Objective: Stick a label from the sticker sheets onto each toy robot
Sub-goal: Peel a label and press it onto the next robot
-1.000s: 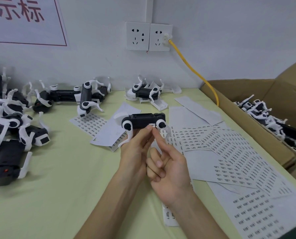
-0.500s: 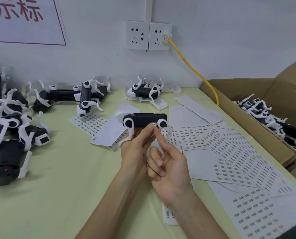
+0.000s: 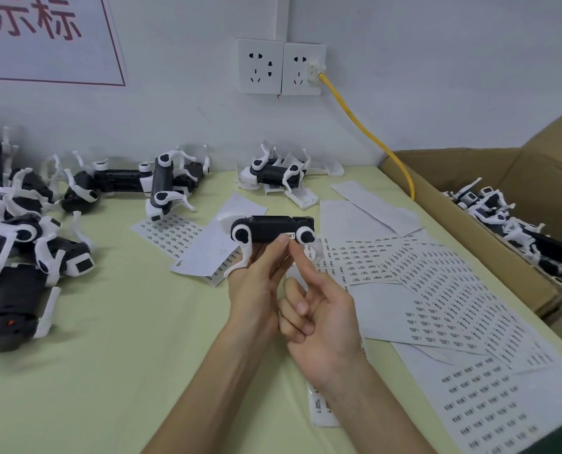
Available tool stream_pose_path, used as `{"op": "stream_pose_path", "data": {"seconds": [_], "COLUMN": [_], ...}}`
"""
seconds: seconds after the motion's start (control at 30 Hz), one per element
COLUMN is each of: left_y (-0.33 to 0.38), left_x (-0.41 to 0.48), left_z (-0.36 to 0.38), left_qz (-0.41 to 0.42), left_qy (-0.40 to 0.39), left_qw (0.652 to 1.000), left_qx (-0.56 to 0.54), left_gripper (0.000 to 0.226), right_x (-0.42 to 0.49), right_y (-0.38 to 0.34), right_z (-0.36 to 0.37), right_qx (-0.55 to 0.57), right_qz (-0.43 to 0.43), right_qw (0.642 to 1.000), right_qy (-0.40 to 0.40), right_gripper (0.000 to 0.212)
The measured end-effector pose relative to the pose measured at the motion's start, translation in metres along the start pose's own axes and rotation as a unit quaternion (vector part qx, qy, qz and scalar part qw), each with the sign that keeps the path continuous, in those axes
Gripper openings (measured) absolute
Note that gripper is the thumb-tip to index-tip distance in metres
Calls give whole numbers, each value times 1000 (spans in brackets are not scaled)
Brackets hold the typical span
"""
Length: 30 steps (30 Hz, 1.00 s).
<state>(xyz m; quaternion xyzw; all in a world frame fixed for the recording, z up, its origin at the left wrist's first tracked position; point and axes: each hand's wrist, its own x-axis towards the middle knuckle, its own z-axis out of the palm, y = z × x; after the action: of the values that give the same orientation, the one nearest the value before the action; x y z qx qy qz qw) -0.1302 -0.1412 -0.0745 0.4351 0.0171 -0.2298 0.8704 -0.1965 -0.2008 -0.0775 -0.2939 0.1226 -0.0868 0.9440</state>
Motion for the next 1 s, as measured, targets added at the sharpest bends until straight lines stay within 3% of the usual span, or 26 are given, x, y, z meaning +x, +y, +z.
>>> {"op": "stream_pose_path", "data": {"seconds": [0.1, 0.27, 0.6, 1.0], "left_y": [-1, -2, -10, -8], "left_x": [1, 2, 4, 6], "left_z": [1, 1, -2, -1], "left_qz": [8, 37, 62, 65], "left_qy": [14, 47, 99, 76], "left_qw": [1000, 998, 993, 995], "left_qx": [-5, 6, 32, -12], "left_gripper": [29, 12, 18, 12], "right_x": [0, 0, 0, -4], "right_y": [0, 0, 0, 1], "right_z": [-1, 0, -1, 1], "right_qx": [-4, -23, -36, -50], "right_qz": [0, -2, -4, -28], "right_qw": [1000, 1000, 999, 998], "right_qy": [4, 10, 32, 16], "right_gripper": [39, 39, 40, 41]}}
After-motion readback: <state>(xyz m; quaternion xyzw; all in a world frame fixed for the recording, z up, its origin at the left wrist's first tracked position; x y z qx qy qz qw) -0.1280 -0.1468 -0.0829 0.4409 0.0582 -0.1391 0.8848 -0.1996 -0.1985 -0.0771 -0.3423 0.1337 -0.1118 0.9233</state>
